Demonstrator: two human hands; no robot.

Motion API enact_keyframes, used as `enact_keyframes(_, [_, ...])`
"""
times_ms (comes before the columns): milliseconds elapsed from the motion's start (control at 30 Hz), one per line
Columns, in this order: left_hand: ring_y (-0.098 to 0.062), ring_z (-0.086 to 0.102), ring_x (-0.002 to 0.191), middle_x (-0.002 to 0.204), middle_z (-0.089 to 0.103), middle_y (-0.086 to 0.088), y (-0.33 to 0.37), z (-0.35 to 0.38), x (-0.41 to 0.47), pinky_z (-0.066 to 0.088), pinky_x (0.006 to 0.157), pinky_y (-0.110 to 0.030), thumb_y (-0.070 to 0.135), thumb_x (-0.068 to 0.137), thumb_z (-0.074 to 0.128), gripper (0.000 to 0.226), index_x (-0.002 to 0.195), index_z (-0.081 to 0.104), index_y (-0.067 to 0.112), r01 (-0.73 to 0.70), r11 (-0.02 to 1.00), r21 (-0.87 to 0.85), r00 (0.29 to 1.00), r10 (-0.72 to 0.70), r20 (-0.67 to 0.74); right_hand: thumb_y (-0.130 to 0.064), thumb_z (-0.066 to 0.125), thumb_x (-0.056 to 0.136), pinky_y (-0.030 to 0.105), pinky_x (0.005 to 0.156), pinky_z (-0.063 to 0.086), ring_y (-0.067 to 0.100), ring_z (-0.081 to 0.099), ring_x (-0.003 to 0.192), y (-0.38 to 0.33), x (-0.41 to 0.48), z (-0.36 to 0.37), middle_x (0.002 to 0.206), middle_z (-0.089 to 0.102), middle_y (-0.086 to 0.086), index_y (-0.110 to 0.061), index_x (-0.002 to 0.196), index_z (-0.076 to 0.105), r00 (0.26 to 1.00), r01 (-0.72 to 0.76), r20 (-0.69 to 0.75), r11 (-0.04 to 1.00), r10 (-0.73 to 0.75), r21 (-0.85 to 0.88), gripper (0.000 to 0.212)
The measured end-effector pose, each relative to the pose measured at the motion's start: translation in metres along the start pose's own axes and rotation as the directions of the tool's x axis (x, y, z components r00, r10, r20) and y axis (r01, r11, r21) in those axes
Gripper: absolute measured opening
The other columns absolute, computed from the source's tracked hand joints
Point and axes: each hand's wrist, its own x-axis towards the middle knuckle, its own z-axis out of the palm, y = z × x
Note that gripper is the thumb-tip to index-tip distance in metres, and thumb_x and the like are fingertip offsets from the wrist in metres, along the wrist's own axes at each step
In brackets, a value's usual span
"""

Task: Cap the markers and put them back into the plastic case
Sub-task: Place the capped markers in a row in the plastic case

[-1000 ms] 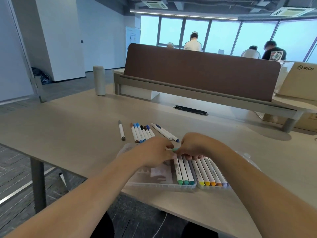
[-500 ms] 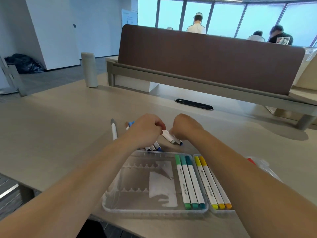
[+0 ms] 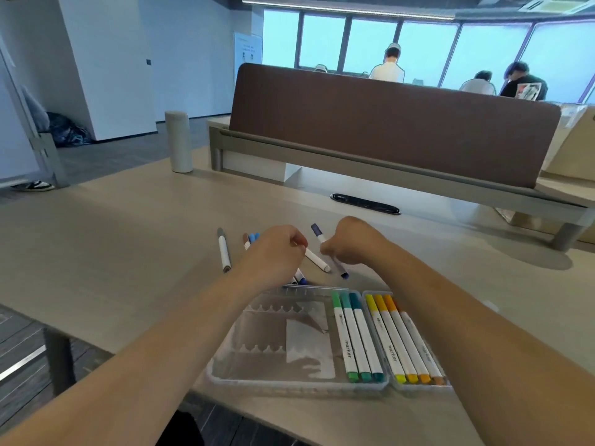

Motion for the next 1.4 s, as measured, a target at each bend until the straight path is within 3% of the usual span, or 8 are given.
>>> enact_keyframes(367, [-0.018,0.062,0.109,0.129,0.063,-0.001,0.018,-0.002,-0.073,0.051,0.091,-0.028,0.017,0.095,0.052,0.039,0.133,0.059,0.021,-0.117,0.967,0.226,0.978,0.073,0.193,-0.016,0.053,0.079,0.021,0.045,0.023,0.014,0.031,0.04,0.007,-0.105,-0.005,0.051,0.044,0.002,-0.013,0.055,0.051,0.92,-0.052,0.391,0.985,-0.018,0.167,0.025])
enact_keyframes(467, [-0.017,0.064,0.105,0.128,0.063,0.003,0.023,-0.003,-0.086,0.052,0.068,-0.021,0.026,0.098,0.048,0.036,0.132,0.058,0.029,-0.195,0.925,0.326,0.956,0.105,0.273,-0.019,0.054,0.082,0.021,0.044,0.022,0.015,0.029,0.043,0.011,-0.112,0.001,0.058,0.042,0.005,-0.012,0.06,0.052,0.917,-0.046,0.399,0.987,-0.019,0.153,0.023])
enact_keyframes(567, [-0.015,0.059,0.099,0.126,0.063,0.005,0.026,-0.003,-0.095,0.025,0.049,-0.011,0.034,0.102,0.041,0.033,0.13,0.057,0.026,-0.278,0.863,0.422,0.928,0.127,0.35,-0.027,0.06,0.089,0.019,0.041,0.027,0.015,0.036,0.041,0.014,-0.112,0.002,0.056,0.048,0.004,-0.011,0.063,0.056,0.948,-0.008,0.316,0.994,-0.027,0.111,0.031])
enact_keyframes(767, [-0.003,0.053,0.078,0.113,0.066,0.011,0.022,0.002,-0.097,0.027,0.054,-0.012,0.055,0.095,0.05,0.036,0.117,0.063,0.03,-0.385,0.807,0.448,0.88,0.175,0.442,-0.038,0.067,0.09,0.017,0.04,0.028,0.011,0.036,0.039,0.02,-0.112,0.003,0.05,0.046,-0.003,-0.014,0.06,0.055,0.928,0.02,0.368,0.995,-0.054,0.096,0.04])
enact_keyframes(1033, [-0.01,0.062,0.094,0.114,0.067,0.01,0.018,0.015,-0.086,0.041,0.07,-0.023,0.06,0.088,0.056,0.044,0.117,0.067,0.029,-0.359,0.82,0.447,0.866,0.114,0.487,-0.033,0.067,0.092,0.022,0.048,0.038,0.013,0.047,0.048,0.013,-0.108,0.004,0.053,0.055,-0.002,-0.013,0.063,0.059,0.926,0.075,0.374,0.996,-0.056,-0.038,0.036])
enact_keyframes(1233, [-0.018,0.064,0.098,0.112,0.069,0.004,0.012,0.005,-0.075,0.05,0.081,-0.03,0.049,0.089,0.062,0.039,0.119,0.067,0.024,-0.29,0.894,0.343,0.91,0.146,0.388,-0.035,0.06,0.094,0.021,0.045,0.031,0.013,0.039,0.044,0.015,-0.104,-0.003,0.052,0.05,-0.002,-0.012,0.068,0.059,0.891,0.067,0.45,0.998,-0.061,0.002,0.035])
enact_keyframes(1300, [-0.012,0.064,0.099,0.119,0.069,0.004,0.005,-0.002,-0.069,0.051,0.088,-0.03,0.043,0.092,0.06,0.038,0.123,0.067,0.022,-0.231,0.948,0.219,0.952,0.173,0.253,-0.035,0.058,0.095,0.022,0.049,0.036,0.013,0.045,0.049,0.013,-0.099,-0.003,0.061,0.056,0.001,-0.01,0.076,0.066,0.927,0.088,0.368,0.996,-0.072,-0.027,0.032])
enact_keyframes(1400, [-0.009,0.063,0.082,0.098,0.071,0.003,-0.002,-0.015,-0.057,0.046,0.068,-0.023,0.03,0.096,0.056,0.022,0.104,0.073,0.018,-0.18,0.974,0.134,0.981,0.169,0.091,-0.035,0.06,0.096,0.025,0.055,0.044,0.015,0.055,0.059,0.003,-0.078,0.008,0.073,0.063,0.006,-0.005,0.087,0.068,0.983,0.119,0.147,0.991,-0.109,-0.061,0.033])
